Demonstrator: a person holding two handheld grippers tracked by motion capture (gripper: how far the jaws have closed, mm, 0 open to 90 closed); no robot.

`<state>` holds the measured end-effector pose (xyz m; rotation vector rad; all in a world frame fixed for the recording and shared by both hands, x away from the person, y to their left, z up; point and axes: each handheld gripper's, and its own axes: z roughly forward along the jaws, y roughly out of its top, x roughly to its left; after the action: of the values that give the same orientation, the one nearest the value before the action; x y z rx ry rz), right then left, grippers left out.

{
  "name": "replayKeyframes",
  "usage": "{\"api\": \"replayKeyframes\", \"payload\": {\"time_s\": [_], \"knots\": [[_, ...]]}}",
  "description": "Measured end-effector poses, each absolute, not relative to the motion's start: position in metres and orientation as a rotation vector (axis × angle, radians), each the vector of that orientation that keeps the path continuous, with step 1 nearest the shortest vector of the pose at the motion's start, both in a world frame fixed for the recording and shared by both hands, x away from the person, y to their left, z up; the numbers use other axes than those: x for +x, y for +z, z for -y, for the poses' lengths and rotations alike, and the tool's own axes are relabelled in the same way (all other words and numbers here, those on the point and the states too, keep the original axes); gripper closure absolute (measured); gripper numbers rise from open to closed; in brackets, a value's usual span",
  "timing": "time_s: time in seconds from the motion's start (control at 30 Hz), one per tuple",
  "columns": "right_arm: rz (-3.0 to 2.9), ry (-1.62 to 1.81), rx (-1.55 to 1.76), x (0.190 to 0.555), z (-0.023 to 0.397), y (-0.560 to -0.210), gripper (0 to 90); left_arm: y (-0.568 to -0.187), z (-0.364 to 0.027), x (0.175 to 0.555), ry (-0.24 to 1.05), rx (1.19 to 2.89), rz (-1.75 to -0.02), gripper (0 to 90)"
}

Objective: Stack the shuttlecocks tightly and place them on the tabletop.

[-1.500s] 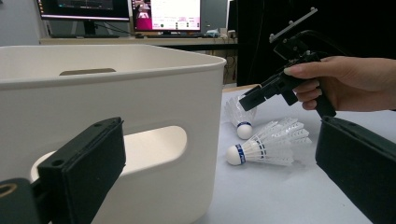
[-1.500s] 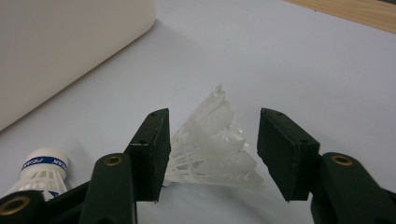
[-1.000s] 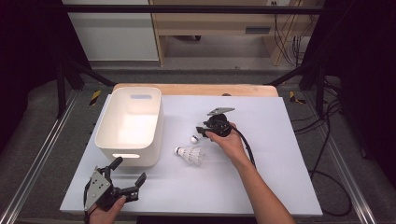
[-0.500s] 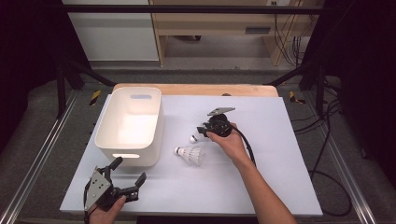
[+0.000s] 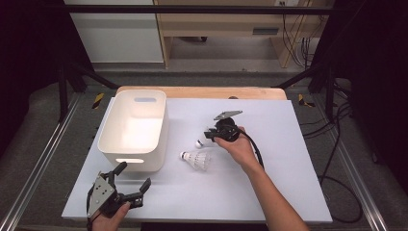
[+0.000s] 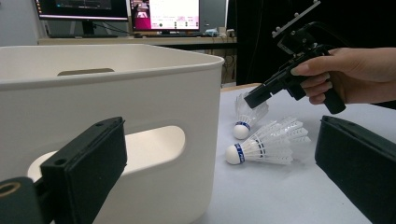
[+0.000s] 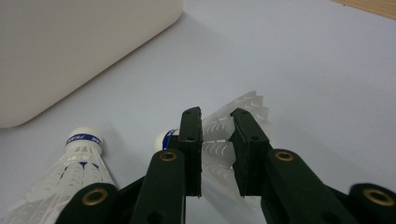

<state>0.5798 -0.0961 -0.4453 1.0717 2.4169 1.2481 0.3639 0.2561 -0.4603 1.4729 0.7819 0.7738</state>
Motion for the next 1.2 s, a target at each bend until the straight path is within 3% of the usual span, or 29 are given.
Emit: {"api": "replayKeyframes", "payload": {"time_s": [0.47, 0.87, 1.2], "knots": [[-2.513, 1.285, 1.088, 0.569, 0.097, -0.44, 89.8, -0.46, -0.256, 0.364, 0.777, 1.473, -0.783, 2.3], [-2.452, 1.37, 1.043, 0.552, 0.106, -0.431, 90.0, -0.46, -0.256, 0.364, 0.78, 1.472, -0.785, 2.3], [-2.329, 1.413, 1.032, 0.515, 0.136, -0.426, 90.0, -0.46, -0.256, 0.364, 0.782, 1.475, -0.788, 2.3]]}}
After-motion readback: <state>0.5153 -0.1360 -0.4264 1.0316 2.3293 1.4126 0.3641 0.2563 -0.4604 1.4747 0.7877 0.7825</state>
